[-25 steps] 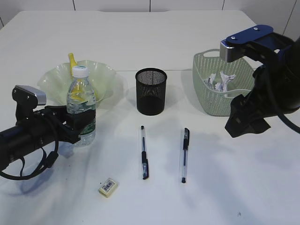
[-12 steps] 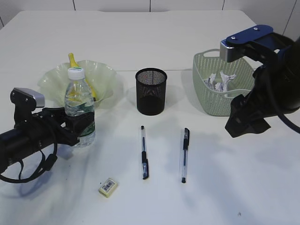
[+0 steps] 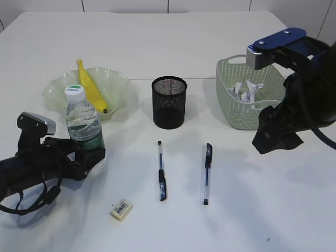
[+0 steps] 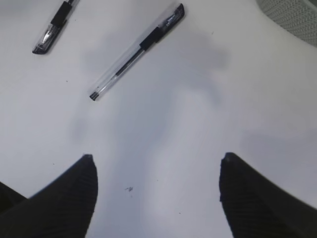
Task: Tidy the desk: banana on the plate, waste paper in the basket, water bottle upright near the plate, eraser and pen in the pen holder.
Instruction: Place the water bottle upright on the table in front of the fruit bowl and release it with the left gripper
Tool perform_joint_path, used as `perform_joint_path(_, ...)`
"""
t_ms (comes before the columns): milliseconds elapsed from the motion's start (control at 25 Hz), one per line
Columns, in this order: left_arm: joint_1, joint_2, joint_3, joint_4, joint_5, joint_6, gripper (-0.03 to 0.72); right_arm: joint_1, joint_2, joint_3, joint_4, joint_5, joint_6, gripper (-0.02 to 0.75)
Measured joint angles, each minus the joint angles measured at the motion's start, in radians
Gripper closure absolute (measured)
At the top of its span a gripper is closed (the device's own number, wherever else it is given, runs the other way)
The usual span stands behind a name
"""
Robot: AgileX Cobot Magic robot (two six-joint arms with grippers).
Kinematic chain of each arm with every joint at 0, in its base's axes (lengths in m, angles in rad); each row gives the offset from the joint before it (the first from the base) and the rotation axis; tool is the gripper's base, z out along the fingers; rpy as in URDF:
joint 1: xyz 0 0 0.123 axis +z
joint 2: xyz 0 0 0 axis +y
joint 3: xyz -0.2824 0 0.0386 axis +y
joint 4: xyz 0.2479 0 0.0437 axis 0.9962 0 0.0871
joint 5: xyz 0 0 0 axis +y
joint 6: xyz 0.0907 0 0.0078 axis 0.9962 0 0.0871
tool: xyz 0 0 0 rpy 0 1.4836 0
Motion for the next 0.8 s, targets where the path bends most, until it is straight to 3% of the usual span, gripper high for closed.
perform_joint_path(800,0.0,-0.298,0.042,0.001,0.02,0.0,0.056,0.0,0.0,0.0,-0.002,0.0,0.0,0.169)
